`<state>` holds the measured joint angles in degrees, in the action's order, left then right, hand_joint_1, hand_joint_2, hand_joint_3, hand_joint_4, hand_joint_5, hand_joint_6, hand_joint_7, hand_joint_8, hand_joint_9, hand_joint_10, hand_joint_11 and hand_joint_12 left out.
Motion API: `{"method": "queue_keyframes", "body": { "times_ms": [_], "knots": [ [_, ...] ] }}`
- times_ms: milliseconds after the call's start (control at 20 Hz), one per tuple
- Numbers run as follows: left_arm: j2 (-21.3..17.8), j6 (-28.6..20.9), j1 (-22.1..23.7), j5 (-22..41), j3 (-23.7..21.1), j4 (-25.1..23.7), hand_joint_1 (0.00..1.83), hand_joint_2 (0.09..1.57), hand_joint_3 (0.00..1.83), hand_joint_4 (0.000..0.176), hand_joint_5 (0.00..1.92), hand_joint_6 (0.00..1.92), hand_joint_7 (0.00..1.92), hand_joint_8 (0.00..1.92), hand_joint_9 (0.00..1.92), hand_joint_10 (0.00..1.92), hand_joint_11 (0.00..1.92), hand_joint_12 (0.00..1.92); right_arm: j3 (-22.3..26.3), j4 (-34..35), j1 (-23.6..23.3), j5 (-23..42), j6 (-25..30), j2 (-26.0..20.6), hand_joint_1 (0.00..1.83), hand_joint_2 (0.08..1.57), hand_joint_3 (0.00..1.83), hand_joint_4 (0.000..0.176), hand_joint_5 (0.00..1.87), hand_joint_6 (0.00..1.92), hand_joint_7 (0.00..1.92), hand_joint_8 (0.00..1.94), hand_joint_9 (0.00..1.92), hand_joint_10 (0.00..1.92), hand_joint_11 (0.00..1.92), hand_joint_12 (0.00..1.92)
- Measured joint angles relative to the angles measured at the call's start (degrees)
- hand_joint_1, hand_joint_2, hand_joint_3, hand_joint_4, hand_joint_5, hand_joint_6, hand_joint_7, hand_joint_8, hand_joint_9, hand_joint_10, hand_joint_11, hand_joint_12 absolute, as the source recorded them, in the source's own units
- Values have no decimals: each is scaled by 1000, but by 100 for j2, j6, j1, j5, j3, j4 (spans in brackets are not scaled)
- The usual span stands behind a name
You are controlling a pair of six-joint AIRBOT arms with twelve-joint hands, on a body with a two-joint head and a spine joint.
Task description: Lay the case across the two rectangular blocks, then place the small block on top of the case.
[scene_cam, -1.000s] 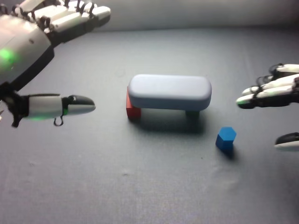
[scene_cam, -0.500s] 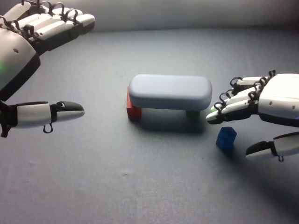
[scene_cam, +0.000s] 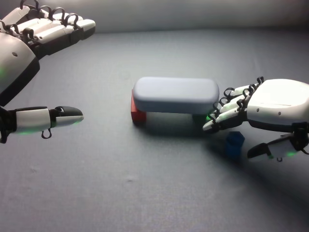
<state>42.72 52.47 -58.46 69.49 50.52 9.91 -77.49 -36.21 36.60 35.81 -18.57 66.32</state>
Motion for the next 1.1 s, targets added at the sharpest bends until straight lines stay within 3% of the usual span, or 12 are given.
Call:
{"method": "queue_keyframes", "body": {
  "times_ms": [300,400,450,650,750,900,1100],
  "knots": [
    [42,-46,11,-37,17,-2,1057,893,0,0,377,1,358,3,323,10,0,963,-83,-15,-74,-162,0,85,1232,1024,0,0,625,6,517,7,544,0,240,738],
    [42,-48,20,-35,17,0,1018,892,0,0,363,2,359,4,346,14,0,1104,-103,-48,-74,-166,0,122,1225,1033,3,0,636,7,535,10,543,0,224,730],
    [42,-48,20,-48,17,0,1041,894,0,0,373,3,364,3,344,9,0,1038,-111,-48,-74,-170,0,127,1229,1025,0,0,665,5,576,7,580,7,248,724],
    [42,-48,20,-48,17,0,1030,899,1,0,362,0,366,2,350,9,0,1069,-122,-46,-76,-186,0,129,1210,1024,0,0,714,8,654,16,663,23,318,713],
    [63,-48,20,-50,35,-2,1039,893,0,0,376,3,386,6,358,10,0,1018,-122,-46,-76,-184,2,133,1228,1012,0,0,778,2,760,6,764,20,379,795],
    [63,-50,26,-50,37,2,1045,902,1,0,359,0,376,1,345,2,0,942,-122,-70,-81,-186,42,155,1250,1010,0,0,859,5,889,16,908,54,424,1076],
    [70,-76,28,-66,52,-2,1072,899,0,0,370,3,377,0,341,3,0,889,-122,-66,-94,-155,39,168,1280,1017,1,0,872,6,915,21,952,71,478,1113]
  ]
}}
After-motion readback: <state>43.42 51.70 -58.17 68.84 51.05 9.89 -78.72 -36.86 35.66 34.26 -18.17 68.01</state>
